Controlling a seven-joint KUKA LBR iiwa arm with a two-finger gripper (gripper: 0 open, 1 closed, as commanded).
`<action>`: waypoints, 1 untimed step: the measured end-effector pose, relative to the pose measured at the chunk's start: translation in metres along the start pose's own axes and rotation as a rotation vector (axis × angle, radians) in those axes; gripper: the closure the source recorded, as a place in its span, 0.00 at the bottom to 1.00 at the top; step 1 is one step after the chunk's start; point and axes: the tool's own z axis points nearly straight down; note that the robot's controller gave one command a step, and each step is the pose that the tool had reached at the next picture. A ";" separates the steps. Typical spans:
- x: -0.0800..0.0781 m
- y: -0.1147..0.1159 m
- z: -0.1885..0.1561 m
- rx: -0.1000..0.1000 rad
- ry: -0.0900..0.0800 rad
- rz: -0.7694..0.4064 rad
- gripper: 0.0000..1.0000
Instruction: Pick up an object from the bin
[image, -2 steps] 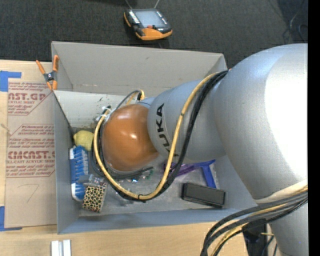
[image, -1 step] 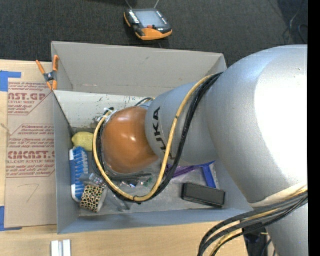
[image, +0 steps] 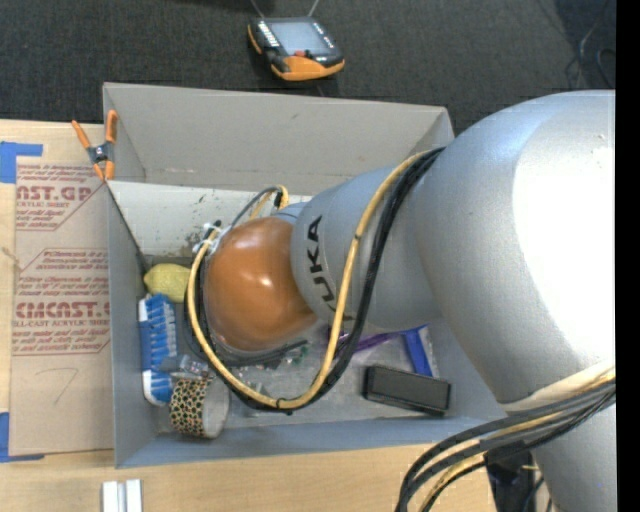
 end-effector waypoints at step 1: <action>0.000 -0.002 -0.002 0.001 -0.004 -0.145 0.00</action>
Offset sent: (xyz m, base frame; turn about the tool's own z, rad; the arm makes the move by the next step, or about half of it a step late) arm 0.0112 -0.0177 -0.0020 -0.0637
